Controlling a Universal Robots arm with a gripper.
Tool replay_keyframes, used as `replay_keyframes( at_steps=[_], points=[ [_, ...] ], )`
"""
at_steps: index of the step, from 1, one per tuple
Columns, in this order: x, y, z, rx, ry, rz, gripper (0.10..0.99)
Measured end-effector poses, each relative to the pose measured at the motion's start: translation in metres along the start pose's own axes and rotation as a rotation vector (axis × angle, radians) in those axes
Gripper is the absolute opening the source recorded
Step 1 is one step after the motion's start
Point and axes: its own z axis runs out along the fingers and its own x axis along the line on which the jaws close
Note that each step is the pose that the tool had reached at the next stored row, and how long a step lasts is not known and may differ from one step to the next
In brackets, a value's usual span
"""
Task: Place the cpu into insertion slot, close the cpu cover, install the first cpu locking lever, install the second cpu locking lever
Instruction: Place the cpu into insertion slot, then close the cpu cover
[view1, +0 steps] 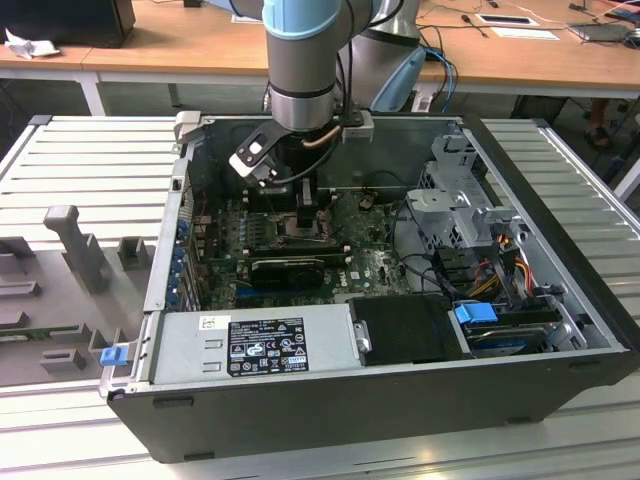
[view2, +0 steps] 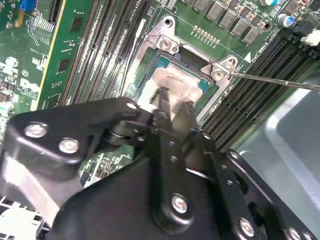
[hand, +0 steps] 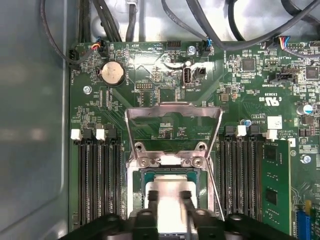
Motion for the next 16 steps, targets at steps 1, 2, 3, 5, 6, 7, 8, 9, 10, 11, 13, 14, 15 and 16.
replay_keyframes(
  at_steps=[1,2,3,5,6,7,8,9,10,11,13,14,15,16],
  points=[
    [0.0,0.0001,-0.0012,0.0,0.0,0.0,0.286],
    [0.0,0.0001,-0.0022,0.0,0.0,0.0,0.169],
    [0.0001,0.0002,-0.0025,0.0,0.0003,0.0,0.106],
    [0.0,0.0002,-0.0032,0.0,-0.0001,0.0,0.106],
    [0.0,0.0002,-0.0036,0.0,-0.0001,0.0,0.106],
    [0.0,0.0003,-0.0044,0.0,-0.0001,0.0,0.106],
    [0.0,0.0003,-0.0048,0.0,0.0,0.0,0.106],
    [0.0001,0.0004,-0.0065,0.0,0.0,0.0,0.106],
    [0.0001,0.0005,-0.0077,0.0,0.0002,0.0,0.106],
    [0.0001,0.0005,-0.0081,0.0,0.0008,0.0,0.106],
    [-0.0002,0.0037,-0.0081,0.005,0.0032,0.0,0.106],
    [-0.0003,0.0065,-0.0078,0.014,0.0059,0.0,0.106],
    [-0.0003,0.0091,-0.0077,0.022,0.0058,0.001,0.106],
    [-0.0003,0.012,-0.0075,0.035,0.0055,0.001,0.106]
  ],
)
